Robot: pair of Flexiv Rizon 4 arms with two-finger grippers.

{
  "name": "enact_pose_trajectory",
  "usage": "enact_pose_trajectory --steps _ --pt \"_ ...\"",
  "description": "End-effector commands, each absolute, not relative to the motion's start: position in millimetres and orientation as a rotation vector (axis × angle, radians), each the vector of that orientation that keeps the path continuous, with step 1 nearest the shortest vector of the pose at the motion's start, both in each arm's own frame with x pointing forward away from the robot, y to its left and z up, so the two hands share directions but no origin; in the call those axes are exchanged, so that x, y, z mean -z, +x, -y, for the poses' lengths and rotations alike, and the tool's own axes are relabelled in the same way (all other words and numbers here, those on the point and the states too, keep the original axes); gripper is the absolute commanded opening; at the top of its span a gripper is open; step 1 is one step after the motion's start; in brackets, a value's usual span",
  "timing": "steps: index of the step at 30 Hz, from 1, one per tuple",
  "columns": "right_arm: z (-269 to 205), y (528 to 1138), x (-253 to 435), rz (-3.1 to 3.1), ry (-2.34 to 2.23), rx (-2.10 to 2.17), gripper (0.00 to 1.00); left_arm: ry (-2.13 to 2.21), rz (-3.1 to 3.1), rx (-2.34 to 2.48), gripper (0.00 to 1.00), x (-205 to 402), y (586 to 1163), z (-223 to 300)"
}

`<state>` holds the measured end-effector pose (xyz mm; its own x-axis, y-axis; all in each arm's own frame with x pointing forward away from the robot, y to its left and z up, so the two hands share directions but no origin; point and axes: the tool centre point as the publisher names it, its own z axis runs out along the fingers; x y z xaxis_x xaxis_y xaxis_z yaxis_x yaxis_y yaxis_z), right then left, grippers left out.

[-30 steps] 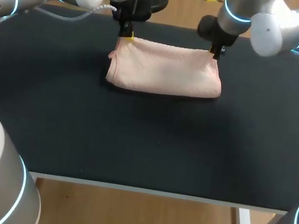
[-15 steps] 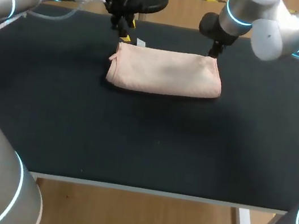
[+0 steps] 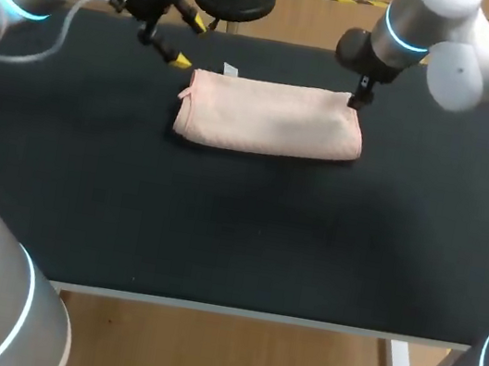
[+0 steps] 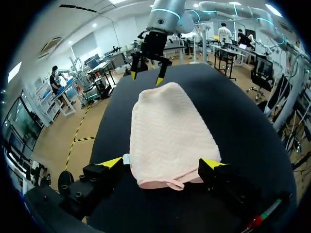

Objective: Fold the towel

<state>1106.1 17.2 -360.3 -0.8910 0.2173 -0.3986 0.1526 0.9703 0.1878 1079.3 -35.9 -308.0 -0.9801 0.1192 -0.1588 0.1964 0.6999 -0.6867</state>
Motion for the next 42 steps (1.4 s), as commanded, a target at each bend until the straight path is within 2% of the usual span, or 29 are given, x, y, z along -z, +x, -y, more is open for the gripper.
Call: enact_pose_trajectory --steps 1,10,15,36,42 --pt "-16 1095 356 -2.69 0.259 -0.214 1.0 0.173 -2.704 1.252 1.0 314 1045 19" --pt "-17 1084 350 -2.687 0.225 -0.236 1.0 0.111 -2.75 1.25 1.0 318 1024 5" --pt "-19 1073 341 -2.728 0.062 -0.216 1.0 0.107 -2.778 1.229 1.0 317 1026 2" --pt "-19 1073 341 -2.728 0.062 -0.216 1.0 0.107 -2.778 1.229 1.0 317 1026 2" --pt "-2 1080 350 -2.702 0.362 -0.653 1.0 0.107 -2.778 1.229 1.0 317 1026 2"
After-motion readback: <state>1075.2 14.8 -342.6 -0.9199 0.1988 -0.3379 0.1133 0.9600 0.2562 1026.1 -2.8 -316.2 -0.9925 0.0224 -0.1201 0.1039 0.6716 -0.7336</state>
